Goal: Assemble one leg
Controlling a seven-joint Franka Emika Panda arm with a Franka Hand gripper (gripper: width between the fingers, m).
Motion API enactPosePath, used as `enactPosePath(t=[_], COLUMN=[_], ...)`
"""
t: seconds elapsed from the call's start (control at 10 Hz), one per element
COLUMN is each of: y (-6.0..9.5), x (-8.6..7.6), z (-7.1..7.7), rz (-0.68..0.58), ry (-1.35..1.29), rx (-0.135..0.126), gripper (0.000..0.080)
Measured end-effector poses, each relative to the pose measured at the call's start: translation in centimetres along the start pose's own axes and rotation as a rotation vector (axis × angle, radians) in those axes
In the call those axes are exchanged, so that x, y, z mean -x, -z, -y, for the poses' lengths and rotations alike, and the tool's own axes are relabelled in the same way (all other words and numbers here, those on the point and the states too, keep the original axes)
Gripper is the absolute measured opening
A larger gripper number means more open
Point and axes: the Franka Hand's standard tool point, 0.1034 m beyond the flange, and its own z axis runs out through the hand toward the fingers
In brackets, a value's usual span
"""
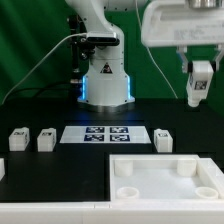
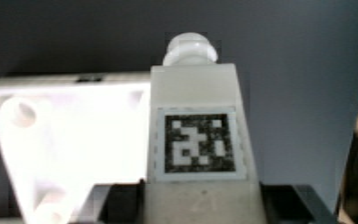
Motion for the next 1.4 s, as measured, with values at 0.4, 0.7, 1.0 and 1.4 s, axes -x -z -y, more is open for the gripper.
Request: enactPosePath(t=[0.4, 0.7, 1.0, 1.4], y=[1.7, 4.0, 5.9, 3.0], x=[-0.2, -2.5, -7.9, -9.6], z=[-0.3, -3.3, -5.6, -2.1], rz=[-0.294, -0.293, -0.349, -0.339], ry=[0.017, 0.065, 0.091, -0.003], rx=[-0.060, -0.003, 0.058, -0.098], gripper=[0.0293, 0.0293, 0.0293, 0.0293])
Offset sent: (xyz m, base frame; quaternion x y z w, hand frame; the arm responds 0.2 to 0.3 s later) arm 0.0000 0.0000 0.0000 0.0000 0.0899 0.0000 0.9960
